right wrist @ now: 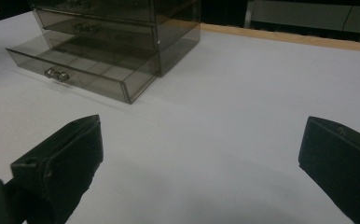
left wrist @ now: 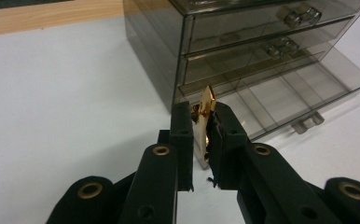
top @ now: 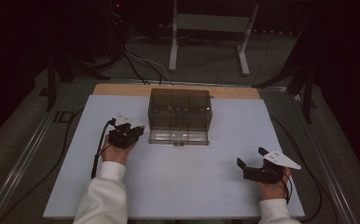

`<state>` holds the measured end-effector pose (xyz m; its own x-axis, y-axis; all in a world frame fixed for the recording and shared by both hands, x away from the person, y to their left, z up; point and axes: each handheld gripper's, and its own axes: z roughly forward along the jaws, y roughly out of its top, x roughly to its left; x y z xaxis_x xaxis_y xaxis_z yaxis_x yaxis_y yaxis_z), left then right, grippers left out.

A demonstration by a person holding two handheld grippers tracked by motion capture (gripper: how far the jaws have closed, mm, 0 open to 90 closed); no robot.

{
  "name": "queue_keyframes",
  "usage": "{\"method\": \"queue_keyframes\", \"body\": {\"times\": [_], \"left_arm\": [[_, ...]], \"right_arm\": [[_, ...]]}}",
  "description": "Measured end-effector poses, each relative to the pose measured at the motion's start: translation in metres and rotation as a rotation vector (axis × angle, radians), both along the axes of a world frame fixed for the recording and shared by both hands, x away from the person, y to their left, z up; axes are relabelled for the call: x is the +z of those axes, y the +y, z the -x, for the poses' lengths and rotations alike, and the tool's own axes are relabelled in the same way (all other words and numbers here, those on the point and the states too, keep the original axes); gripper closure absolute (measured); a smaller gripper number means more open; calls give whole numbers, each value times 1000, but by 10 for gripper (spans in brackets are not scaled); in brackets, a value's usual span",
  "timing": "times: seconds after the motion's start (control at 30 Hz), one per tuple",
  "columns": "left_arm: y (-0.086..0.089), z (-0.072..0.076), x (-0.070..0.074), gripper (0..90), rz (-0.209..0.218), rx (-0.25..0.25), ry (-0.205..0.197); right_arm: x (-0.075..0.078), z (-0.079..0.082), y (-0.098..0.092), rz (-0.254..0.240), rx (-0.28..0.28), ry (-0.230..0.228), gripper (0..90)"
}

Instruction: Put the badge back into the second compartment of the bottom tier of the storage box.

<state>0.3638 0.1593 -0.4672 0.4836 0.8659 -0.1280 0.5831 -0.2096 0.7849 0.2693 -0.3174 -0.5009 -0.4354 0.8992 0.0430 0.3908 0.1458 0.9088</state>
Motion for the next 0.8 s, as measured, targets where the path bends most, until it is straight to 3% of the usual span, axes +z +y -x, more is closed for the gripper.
{"method": "queue_keyframes", "body": {"times": [0.8], "left_arm": [[-29,-10,7,817,25,-53,-17]], "right_arm": [[0,-2,2,1,8,2,0]]}}
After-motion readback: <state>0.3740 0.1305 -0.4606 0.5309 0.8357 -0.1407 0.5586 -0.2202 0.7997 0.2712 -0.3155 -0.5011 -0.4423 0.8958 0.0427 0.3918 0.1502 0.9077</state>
